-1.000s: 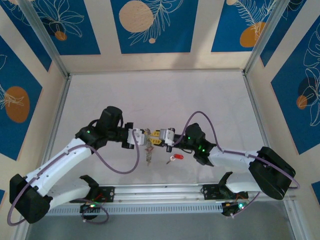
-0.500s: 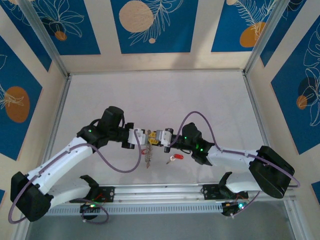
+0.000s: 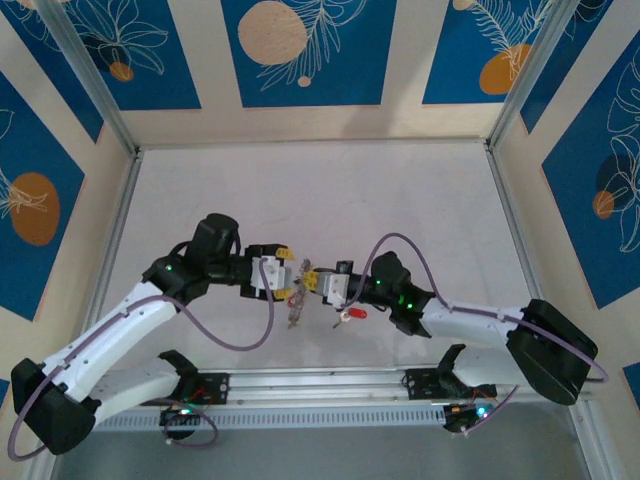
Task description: Put the keys on the keyring
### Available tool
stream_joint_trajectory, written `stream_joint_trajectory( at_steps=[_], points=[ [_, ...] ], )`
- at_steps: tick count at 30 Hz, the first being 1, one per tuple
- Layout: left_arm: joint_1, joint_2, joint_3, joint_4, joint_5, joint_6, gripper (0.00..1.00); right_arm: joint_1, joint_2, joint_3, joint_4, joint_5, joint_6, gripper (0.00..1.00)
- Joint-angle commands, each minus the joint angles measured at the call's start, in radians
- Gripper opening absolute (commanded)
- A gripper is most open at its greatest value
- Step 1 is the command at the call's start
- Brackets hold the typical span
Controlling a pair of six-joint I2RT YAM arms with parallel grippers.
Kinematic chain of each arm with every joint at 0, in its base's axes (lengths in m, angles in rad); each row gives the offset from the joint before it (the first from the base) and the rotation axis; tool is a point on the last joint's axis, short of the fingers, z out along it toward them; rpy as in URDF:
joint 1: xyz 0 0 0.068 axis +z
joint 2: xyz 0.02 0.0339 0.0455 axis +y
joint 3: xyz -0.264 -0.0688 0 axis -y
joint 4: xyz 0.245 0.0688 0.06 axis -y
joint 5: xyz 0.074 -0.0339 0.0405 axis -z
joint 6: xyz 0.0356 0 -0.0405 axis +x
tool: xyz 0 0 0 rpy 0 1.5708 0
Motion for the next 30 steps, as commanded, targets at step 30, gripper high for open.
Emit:
stream_joint_trajectory(
  at_steps=[30],
  points=[
    [-0.324, 0.461, 0.046, 0.334, -0.190, -0.855, 0.49, -0.651, -0.302, 0.145, -0.524, 0.221, 0.434, 0.00]
  ],
)
